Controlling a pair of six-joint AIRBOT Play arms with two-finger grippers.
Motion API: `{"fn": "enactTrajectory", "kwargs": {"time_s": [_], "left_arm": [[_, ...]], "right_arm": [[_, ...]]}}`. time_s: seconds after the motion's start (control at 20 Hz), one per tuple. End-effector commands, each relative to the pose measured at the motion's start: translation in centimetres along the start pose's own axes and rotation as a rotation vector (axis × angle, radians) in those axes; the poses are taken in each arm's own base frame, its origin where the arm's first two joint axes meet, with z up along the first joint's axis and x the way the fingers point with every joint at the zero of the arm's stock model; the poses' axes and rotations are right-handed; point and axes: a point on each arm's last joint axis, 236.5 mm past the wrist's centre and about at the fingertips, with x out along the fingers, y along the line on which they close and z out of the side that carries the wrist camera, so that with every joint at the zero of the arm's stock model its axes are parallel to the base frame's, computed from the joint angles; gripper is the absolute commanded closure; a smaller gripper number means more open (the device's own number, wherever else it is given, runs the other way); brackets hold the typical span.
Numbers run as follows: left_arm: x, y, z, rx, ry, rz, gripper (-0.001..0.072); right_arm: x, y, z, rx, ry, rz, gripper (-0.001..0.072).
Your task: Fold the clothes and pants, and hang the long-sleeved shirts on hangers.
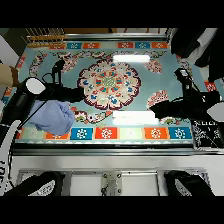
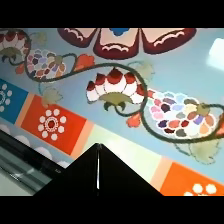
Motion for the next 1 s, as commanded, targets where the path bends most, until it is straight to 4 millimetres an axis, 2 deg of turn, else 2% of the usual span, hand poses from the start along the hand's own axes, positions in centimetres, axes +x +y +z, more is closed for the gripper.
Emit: {"fn": "enactTrajectory", "kwargs": {"time_s": [0.0,0.35,0.4,0.45,0.5,0.6,0.65,0.8,0.85,0.95], "left_arm": [[0.0,0.0,0.0,0.0,0.0,0.0,0.07],[0.0,0.0,0.1,0.001,-0.006,0.001,0.0699],[-0.1,0.4,0.4,0.011,-0.018,0.016,0.061],[-0.4,1.4,0.7,0.025,-0.021,0.052,0.0201],[-0.9,3.0,1.1,0.047,-0.025,0.109,-0.0013],[-2.5,7.4,1.8,0.071,-0.034,0.274,-0.0013],[-3.5,10.4,1.9,0.056,-0.039,0.391,-0.0013],[-6.0,18.6,0.6,0.019,-0.009,0.675,-0.0013],[-5.9,20.4,-0.3,0.004,0.018,0.716,-0.0013],[-4.4,23.6,-2.4,-0.043,0.074,0.735,-0.0013]], "right_arm": [[0.0,0.0,0.0,-0.001,-0.001,0.001,0.0698],[0.0,0.0,0.0,-0.001,-0.001,0.001,0.0698],[0.0,0.0,0.0,-0.001,-0.001,0.001,0.0697],[0.0,0.0,0.0,-0.001,-0.001,0.001,0.0698],[0.0,0.0,0.0,-0.001,-0.001,0.001,0.0698],[0.0,0.0,0.0,-0.001,-0.001,0.001,0.0697],[0.0,0.0,0.0,-0.001,-0.001,0.001,0.0697],[0.0,0.0,0.0,-0.001,-0.001,0.001,0.0698],[0.0,0.0,0.0,-0.001,0.0,0.001,0.0698],[0.0,0.0,0.0,-0.001,-0.001,0.001,0.0697]]}}
